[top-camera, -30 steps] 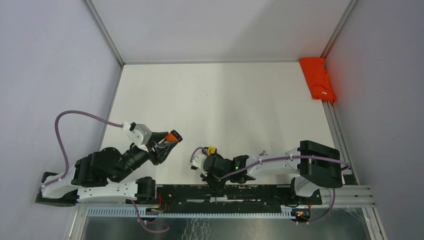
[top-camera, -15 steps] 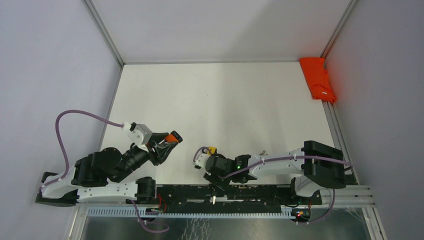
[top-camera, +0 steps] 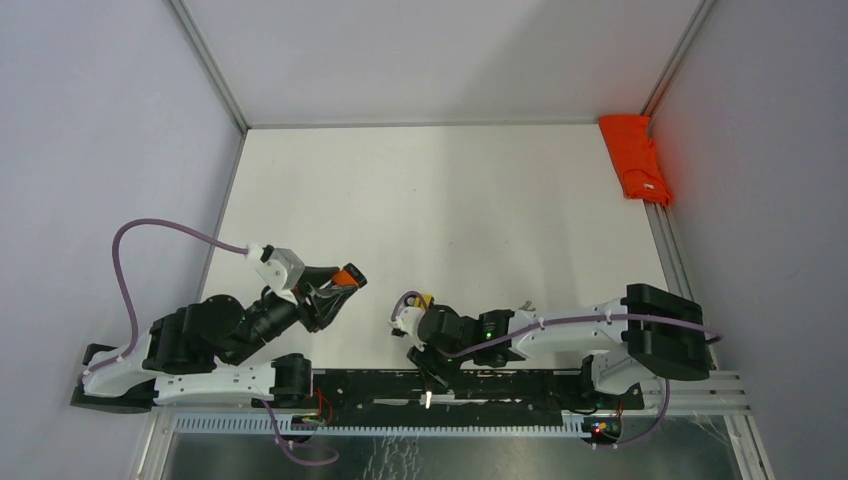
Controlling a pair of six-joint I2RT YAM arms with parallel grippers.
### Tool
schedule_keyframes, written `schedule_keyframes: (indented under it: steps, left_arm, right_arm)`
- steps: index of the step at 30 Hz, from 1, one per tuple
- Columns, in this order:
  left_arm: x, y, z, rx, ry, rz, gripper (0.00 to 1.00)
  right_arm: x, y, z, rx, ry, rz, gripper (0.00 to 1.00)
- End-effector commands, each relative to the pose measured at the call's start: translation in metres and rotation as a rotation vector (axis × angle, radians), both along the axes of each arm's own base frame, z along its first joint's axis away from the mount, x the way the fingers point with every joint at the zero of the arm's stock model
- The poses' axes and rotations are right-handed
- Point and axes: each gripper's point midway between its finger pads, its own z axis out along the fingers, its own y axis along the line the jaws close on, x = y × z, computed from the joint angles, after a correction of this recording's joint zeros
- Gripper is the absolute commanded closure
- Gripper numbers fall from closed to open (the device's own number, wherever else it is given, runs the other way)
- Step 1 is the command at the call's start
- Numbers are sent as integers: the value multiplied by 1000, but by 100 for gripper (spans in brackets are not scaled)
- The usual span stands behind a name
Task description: Unlock with the key
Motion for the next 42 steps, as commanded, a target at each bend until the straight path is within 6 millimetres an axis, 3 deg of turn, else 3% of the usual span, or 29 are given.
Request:
schedule_keyframes:
  steps: [1,10,16,22,28,33,37,42]
  left_arm:
    - [-4,-9,12,-84,26,-22,98]
    - [-4,-6,9,-91,31,-18,98]
    - [-4,-3,8,-98,33,-13,98]
    - [-3,0,7,-104,32,-6,98]
    - [-3,0,10,-107,24,-6,98]
    - [2,1,16,-111,0,21,98]
    - [11,0,24,-98,-24,78,98]
    - [20,-14,33,-52,-50,129,98]
  right_arm:
    - [-7,5,-8,0,35,10,62]
    - [12,2,-27,-98,-46,-36,70]
    - [26,-3,-28,-142,-105,-92,100]
    - [41,-8,-16,-151,-173,-148,100]
    - [57,-10,9,-144,-252,-188,100]
    - [73,-9,44,-117,-322,-225,100]
    - [101,-19,70,-114,-366,-311,100]
    - [156,-42,108,-70,-417,-460,100]
